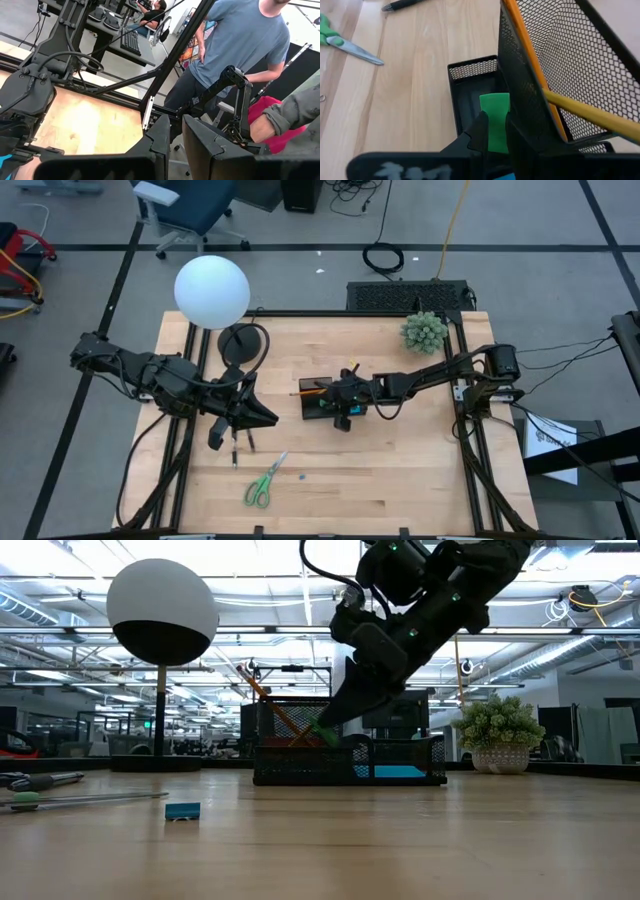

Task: Pick and place office supplies into organizer
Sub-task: Put the green eraser into the desk organizer

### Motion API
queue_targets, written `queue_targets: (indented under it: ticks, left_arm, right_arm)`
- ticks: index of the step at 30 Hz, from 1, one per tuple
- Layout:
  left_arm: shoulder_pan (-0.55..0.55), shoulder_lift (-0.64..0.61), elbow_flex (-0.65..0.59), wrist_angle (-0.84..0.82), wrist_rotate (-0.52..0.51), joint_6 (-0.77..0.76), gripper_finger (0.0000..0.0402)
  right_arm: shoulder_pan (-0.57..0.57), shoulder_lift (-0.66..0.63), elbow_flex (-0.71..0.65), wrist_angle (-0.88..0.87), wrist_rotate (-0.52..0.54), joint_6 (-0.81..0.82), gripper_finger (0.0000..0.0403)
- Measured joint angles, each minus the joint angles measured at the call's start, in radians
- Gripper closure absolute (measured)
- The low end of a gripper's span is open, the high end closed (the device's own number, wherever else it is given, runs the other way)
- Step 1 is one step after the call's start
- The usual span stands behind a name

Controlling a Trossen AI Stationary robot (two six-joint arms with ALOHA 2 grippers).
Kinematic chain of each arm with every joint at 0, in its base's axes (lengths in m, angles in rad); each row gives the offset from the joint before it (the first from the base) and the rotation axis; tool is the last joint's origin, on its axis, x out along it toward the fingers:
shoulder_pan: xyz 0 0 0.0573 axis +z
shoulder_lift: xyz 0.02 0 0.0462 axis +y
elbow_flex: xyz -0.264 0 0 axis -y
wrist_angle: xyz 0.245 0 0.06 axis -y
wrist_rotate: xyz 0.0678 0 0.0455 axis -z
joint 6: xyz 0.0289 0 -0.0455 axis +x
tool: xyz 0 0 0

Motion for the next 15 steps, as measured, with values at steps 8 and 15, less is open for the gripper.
queue_targets:
  ticks: [8, 15]
  left_arm:
    - [0.0, 0.0, 0.0, 0.0, 0.0, 0.0, 0.0355]
    - [0.0, 0.0, 0.0, 0.0, 0.0, 0.0, 0.0355]
  right_arm:
    - [0.0, 0.0, 0.0, -0.001, -0.001, 0.002, 0.0334]
    - [0.001, 0.0, 0.0, -0.001, -0.004, 0.025, 0.0309]
